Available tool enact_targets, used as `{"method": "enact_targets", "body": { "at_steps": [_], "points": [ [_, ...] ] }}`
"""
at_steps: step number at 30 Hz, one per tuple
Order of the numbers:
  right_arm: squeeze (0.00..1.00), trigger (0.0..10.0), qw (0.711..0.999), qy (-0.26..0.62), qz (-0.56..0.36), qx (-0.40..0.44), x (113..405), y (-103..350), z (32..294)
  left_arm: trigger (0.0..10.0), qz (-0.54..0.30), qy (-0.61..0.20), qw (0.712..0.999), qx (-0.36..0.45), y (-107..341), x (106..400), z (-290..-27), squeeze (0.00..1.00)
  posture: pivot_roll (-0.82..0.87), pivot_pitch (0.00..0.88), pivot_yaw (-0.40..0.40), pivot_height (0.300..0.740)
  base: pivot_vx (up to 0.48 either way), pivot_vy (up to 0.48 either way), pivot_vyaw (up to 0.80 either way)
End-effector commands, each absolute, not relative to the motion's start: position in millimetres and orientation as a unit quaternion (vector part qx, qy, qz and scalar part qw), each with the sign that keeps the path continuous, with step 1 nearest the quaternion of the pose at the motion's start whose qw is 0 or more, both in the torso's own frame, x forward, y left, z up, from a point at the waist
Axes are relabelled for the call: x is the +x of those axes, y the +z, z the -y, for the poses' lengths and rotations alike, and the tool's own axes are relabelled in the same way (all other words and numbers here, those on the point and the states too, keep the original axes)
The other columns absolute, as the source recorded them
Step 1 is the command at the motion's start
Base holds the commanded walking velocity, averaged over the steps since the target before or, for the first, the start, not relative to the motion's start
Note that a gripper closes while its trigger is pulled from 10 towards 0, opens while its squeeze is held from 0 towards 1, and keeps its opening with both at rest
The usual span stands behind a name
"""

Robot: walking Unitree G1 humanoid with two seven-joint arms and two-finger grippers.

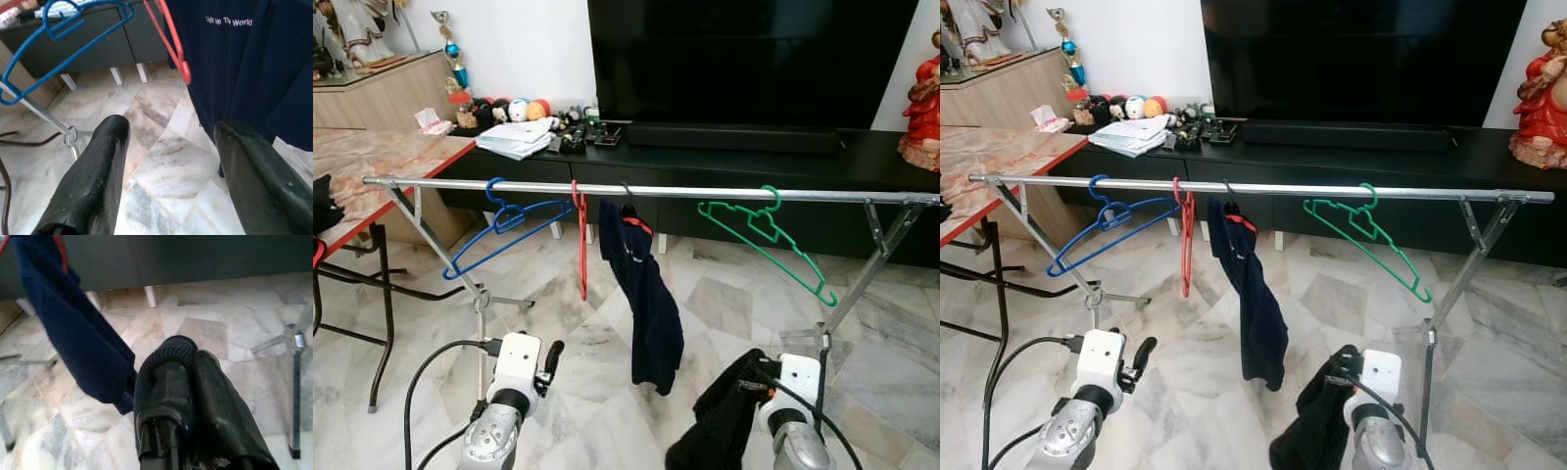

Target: Hang hanger

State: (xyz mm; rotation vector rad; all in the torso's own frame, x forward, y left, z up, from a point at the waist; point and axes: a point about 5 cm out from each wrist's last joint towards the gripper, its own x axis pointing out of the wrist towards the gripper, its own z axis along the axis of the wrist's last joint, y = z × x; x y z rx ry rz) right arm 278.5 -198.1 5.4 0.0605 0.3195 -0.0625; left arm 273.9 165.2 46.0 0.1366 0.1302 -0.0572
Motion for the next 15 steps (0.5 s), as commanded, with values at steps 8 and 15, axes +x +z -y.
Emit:
{"method": "enact_targets", "body": {
  "at_steps": [8,15],
  "points": [
    [0.0,10.0,0.982,0.036,-0.185,-0.002,271,-5,183,10.0,-0.062,-0.024,0.996,0.063,53,277,-172,0.0,-0.08,0.001,0.11,0.74,0.171,0.0,0.0],
    [0.0,10.0,0.981,0.043,-0.189,-0.007,270,-7,183,10.0,-0.058,-0.022,0.996,0.06,56,279,-175,0.0,-0.08,0.001,0.111,0.74,0.34,0.0,0.0]
  ]
}}
